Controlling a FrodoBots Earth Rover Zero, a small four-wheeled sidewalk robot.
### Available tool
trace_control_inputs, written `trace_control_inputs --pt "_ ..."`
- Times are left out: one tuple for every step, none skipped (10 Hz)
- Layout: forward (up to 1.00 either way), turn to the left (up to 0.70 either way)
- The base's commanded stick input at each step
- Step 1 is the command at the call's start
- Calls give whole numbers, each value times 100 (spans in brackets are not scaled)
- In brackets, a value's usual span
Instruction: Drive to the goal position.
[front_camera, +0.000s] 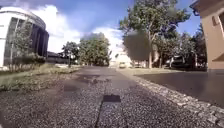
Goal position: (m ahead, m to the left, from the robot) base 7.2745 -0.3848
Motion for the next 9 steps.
trace_control_inputs --pt "50 0" --pt "50 0" --pt "50 0" --pt "50 0" --pt "50 0" --pt "50 0" --pt "50 0" --pt "50 0" --pt "50 0"
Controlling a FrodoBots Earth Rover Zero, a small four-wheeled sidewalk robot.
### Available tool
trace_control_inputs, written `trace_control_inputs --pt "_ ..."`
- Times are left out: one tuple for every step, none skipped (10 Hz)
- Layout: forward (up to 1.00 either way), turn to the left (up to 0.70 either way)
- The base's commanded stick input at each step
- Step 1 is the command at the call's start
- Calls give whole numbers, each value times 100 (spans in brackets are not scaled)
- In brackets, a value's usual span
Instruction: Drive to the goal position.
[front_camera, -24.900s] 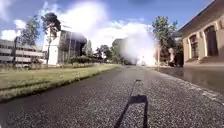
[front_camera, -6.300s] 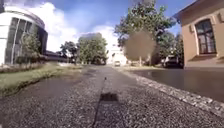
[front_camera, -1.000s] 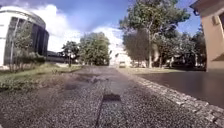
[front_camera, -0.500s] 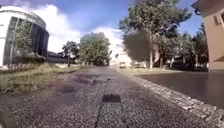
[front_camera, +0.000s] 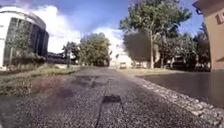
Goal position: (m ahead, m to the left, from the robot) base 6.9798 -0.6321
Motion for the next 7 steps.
trace_control_inputs --pt "50 0" --pt "50 0" --pt "50 0" --pt "50 0" --pt "50 0" --pt "50 0" --pt "50 0"
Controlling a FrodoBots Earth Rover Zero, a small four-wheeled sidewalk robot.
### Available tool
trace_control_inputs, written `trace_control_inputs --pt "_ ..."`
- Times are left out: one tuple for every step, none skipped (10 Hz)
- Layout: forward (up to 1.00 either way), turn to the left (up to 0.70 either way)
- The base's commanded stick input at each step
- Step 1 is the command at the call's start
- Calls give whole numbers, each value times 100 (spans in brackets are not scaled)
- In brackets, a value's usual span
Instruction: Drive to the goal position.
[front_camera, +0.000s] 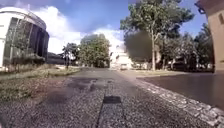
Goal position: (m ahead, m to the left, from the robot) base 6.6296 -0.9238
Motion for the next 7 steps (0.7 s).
trace_control_inputs --pt "50 0" --pt "50 0" --pt "50 0" --pt "50 0" --pt "50 0" --pt "50 0" --pt "50 0"
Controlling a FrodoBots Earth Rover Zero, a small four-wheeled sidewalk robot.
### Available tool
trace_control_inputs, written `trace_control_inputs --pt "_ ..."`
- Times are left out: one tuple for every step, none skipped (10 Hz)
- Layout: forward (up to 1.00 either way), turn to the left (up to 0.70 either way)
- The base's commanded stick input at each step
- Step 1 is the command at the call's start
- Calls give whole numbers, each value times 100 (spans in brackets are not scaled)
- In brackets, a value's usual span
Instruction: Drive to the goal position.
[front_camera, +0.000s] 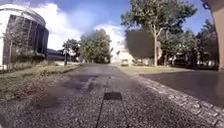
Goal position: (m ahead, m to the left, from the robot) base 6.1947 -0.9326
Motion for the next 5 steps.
trace_control_inputs --pt "50 4" --pt "50 39" --pt "50 50" --pt "50 50" --pt "50 5"
